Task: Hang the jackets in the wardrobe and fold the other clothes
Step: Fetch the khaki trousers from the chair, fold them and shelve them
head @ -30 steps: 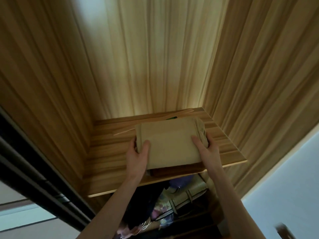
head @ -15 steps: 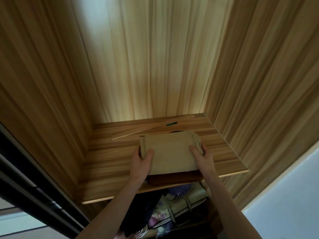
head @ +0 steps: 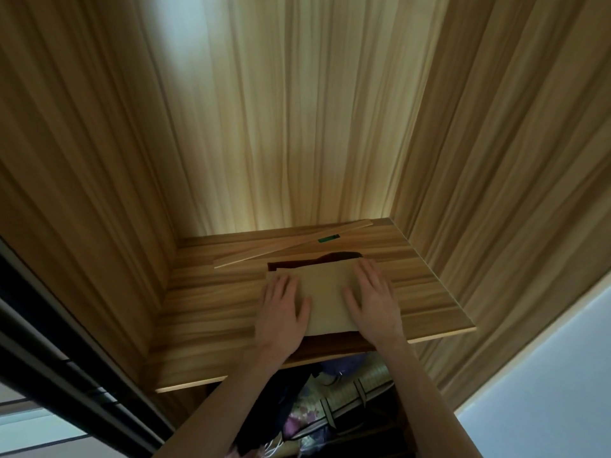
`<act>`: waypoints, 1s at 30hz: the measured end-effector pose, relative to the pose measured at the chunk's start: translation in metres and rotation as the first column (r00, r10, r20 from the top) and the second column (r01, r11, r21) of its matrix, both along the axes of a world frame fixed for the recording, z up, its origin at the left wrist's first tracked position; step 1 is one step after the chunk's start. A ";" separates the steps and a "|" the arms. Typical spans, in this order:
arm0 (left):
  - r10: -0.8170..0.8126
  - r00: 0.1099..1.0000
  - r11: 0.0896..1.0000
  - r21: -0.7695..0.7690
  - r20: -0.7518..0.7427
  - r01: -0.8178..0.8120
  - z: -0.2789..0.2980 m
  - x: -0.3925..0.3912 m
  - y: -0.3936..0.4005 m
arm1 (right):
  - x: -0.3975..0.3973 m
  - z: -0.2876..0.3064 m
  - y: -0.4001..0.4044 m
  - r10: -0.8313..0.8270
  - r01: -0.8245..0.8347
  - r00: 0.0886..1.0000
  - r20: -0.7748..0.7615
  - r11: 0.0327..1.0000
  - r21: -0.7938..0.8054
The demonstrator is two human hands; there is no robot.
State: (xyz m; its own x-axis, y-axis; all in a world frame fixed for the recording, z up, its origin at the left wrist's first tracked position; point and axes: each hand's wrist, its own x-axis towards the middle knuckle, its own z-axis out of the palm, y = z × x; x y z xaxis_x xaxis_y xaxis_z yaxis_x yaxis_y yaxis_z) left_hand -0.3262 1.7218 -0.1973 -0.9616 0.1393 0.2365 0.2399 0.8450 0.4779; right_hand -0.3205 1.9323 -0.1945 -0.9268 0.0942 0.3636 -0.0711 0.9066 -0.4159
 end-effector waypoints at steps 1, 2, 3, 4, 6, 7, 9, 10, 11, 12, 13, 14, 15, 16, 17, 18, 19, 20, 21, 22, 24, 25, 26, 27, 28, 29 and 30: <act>-0.014 1.000 0.999 -0.042 0.000 0.014 -0.004 -0.001 0.001 | 0.001 -0.005 -0.001 -0.001 0.002 0.999 0.053 1.000 -0.018; -0.022 1.000 0.997 -0.069 0.004 0.022 -0.006 -0.001 0.002 | 0.001 -0.010 -0.001 -0.004 0.009 0.996 0.093 0.999 -0.051; -0.032 0.999 0.996 -0.086 0.001 0.032 -0.010 -0.002 0.001 | 0.002 -0.015 0.000 -0.005 0.014 0.994 0.109 0.997 -0.081; -0.036 0.999 0.994 -0.100 0.011 0.037 -0.012 -0.002 0.001 | 0.002 -0.018 0.001 -0.003 0.015 0.994 0.113 0.994 -0.105; -0.041 0.999 0.992 -0.119 0.027 0.044 -0.015 -0.003 -0.002 | 0.000 -0.021 0.002 0.003 0.012 0.993 0.119 0.992 -0.123; -0.047 0.998 0.991 -0.121 0.043 0.052 -0.014 -0.004 -0.003 | -0.002 -0.022 0.003 0.004 0.011 0.992 0.122 0.992 -0.123; -0.061 0.994 0.991 -0.116 0.087 0.071 -0.011 -0.004 -0.005 | -0.002 -0.022 0.003 0.001 0.013 0.993 0.120 0.994 -0.112; -0.068 0.993 0.991 -0.108 0.100 0.079 -0.008 -0.003 -0.007 | -0.002 -0.021 0.002 -0.003 0.015 0.993 0.116 0.995 -0.102; -0.074 0.991 0.992 -0.095 0.111 0.085 -0.005 0.000 -0.010 | -0.001 -0.019 0.002 -0.007 0.018 0.993 0.114 0.996 -0.093; -0.076 0.990 0.993 -0.080 0.121 0.086 -0.001 0.005 -0.014 | 0.000 -0.016 0.000 -0.018 0.027 0.994 0.110 0.996 -0.082; -0.073 0.990 0.995 -0.066 0.122 0.081 0.002 0.010 -0.019 | 0.003 -0.013 -0.003 -0.032 0.038 0.995 0.094 0.997 -0.067; -0.064 0.992 0.996 -0.048 0.113 0.070 0.006 0.016 -0.024 | 0.006 -0.010 -0.008 -0.043 0.046 0.997 0.065 0.998 -0.047; -0.051 0.995 0.998 -0.027 0.090 0.054 0.010 0.022 -0.032 | 0.009 -0.007 -0.015 -0.047 0.048 0.998 0.032 0.998 -0.028; -0.035 0.998 0.999 -0.009 0.050 0.035 0.016 0.028 -0.041 | 0.014 -0.002 -0.024 -0.044 0.044 0.999 -0.001 0.999 -0.022; -0.012 1.000 1.000 -0.004 -0.006 0.012 0.023 0.033 -0.050 | 0.018 0.004 -0.036 -0.034 0.033 0.999 -0.028 0.999 -0.031; 0.012 0.998 1.000 -0.007 -0.066 -0.013 0.031 0.038 -0.061 | 0.023 0.010 -0.049 -0.017 0.015 0.999 -0.045 0.998 -0.055; 0.031 0.992 0.999 -0.013 -0.119 -0.033 0.039 0.043 -0.072 | 0.029 0.017 -0.063 0.005 -0.010 0.999 -0.053 0.996 -0.085; 0.039 0.987 0.999 -0.015 -0.158 -0.042 0.048 0.048 -0.083 | 0.034 0.024 -0.077 0.030 -0.037 0.998 -0.063 0.993 -0.112; 0.037 0.982 0.999 -0.017 -0.187 -0.041 0.057 0.054 -0.095 | 0.040 0.031 -0.092 0.051 -0.061 0.996 -0.077 0.989 -0.131; 0.027 0.976 0.999 -0.019 -0.217 -0.032 0.066 0.061 -0.106 | 0.046 0.038 -0.107 0.069 -0.082 0.993 -0.095 0.986 -0.144; 0.013 0.953 1.000 -0.018 -0.302 -0.019 0.083 0.077 -0.130 | 0.059 0.049 -0.136 0.095 -0.116 0.987 -0.129 0.979 -0.166; 0.017 0.936 1.000 -0.012 -0.350 -0.023 0.092 0.087 -0.142 | 0.065 0.055 -0.151 0.102 -0.127 0.985 -0.140 0.976 -0.179; 0.026 0.916 1.000 0.001 -0.400 -0.028 0.101 0.097 -0.153 | 0.071 0.060 -0.165 0.107 -0.135 0.983 -0.148 0.972 -0.194; 0.030 0.891 1.000 0.017 -0.453 -0.025 0.109 0.109 -0.164 | 0.077 0.066 -0.179 0.112 -0.143 0.981 -0.157 0.969 -0.203; 0.025 0.861 0.999 0.031 -0.509 -0.010 0.116 0.121 -0.176 | 0.083 0.071 -0.194 0.117 -0.152 0.978 -0.170 0.967 -0.206; 0.014 0.827 0.999 0.040 -0.562 0.010 0.123 0.133 -0.188 | 0.089 0.077 -0.208 0.123 -0.160 0.975 -0.184 0.965 -0.206; 0.003 0.789 0.998 0.046 -0.615 0.031 0.129 0.144 -0.200 | 0.096 0.084 -0.223 0.127 -0.168 0.972 -0.195 0.963 -0.210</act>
State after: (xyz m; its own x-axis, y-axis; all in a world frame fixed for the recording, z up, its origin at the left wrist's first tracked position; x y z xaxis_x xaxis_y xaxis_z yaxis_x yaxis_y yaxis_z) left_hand -0.1823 1.5214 -0.0686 -0.6091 0.1227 0.7835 0.5089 0.8182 0.2676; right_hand -0.2244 1.7095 -0.1106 -0.8583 0.0594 0.5097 -0.2884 0.7658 -0.5749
